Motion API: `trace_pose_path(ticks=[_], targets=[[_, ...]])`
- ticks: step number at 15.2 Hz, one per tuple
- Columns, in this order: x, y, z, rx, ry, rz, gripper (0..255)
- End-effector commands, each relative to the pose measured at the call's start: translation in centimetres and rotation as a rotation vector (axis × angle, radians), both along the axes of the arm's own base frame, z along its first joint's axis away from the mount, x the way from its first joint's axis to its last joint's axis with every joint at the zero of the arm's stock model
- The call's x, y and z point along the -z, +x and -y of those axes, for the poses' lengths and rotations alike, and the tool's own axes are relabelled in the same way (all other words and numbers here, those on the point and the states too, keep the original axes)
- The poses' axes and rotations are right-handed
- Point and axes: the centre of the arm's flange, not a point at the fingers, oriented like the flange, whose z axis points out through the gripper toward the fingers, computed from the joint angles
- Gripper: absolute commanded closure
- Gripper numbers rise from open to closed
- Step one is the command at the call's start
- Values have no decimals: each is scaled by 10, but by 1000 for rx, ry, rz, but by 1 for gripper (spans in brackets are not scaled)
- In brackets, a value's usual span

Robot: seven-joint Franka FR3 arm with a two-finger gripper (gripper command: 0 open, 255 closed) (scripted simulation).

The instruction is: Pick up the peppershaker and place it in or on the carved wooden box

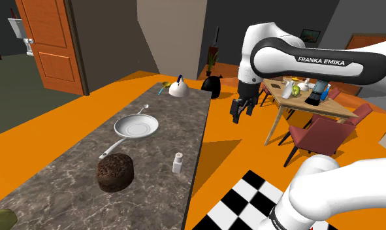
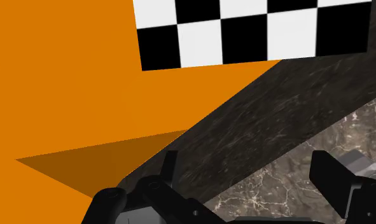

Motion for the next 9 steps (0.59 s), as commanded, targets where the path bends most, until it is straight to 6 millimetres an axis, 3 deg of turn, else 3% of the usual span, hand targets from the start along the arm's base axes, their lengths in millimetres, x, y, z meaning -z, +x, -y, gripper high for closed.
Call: trace_pose_path(ticks=[1,9], targets=[[0,0,0,0,0,0,0],[60,41,-67,40,45,29,0]])
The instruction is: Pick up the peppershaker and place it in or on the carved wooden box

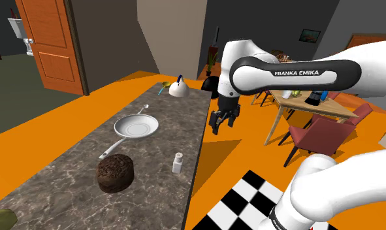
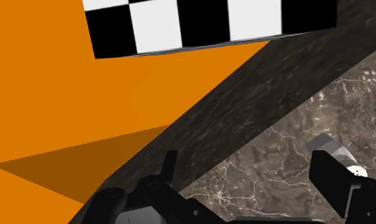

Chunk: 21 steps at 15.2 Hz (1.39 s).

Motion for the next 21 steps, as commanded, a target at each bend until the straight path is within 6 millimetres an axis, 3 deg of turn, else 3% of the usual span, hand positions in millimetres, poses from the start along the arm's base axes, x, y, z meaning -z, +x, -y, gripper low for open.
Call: trace_pose_path(ticks=[1,14,21], targets=[[15,11,-16,12,13,9,0],[101,89,-126,77,86,55,0],[134,91,-128,78,87,56,0]])
